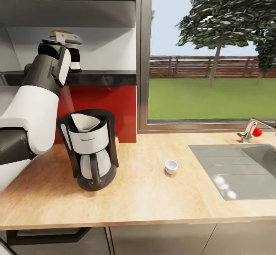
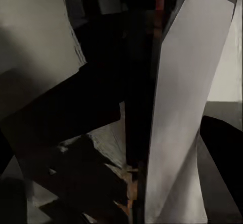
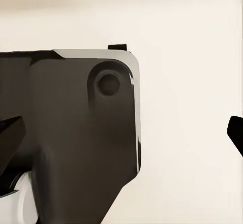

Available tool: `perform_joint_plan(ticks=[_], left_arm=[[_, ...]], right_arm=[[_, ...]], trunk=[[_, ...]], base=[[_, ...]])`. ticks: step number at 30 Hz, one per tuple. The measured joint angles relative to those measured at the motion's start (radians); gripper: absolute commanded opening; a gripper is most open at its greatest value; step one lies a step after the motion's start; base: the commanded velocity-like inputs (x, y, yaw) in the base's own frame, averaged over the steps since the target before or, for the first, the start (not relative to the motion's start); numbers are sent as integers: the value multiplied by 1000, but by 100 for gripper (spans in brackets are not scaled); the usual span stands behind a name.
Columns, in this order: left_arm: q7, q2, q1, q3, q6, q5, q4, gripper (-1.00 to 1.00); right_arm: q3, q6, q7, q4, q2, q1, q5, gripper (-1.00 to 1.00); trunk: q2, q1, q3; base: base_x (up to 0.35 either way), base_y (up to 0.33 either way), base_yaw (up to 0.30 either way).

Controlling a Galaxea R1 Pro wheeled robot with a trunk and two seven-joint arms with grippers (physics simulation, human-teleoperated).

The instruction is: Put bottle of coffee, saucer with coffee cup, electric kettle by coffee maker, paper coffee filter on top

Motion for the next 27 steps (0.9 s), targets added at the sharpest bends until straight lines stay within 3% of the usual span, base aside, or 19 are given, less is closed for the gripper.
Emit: perform_joint_plan(ticks=[17,27], left_arm=[[-1,-6,0,4,-1,3,-4,-100],[-16,-13,29,5,9,27,-87,-100]], right_arm=[[0,0,0,-2,0,0,-1,100],[0,0,0,-2,0,0,-1,100]], trunk=[[0,0,0],[0,0,0]], base=[[-264,-166,0],[-279,-153,0]])
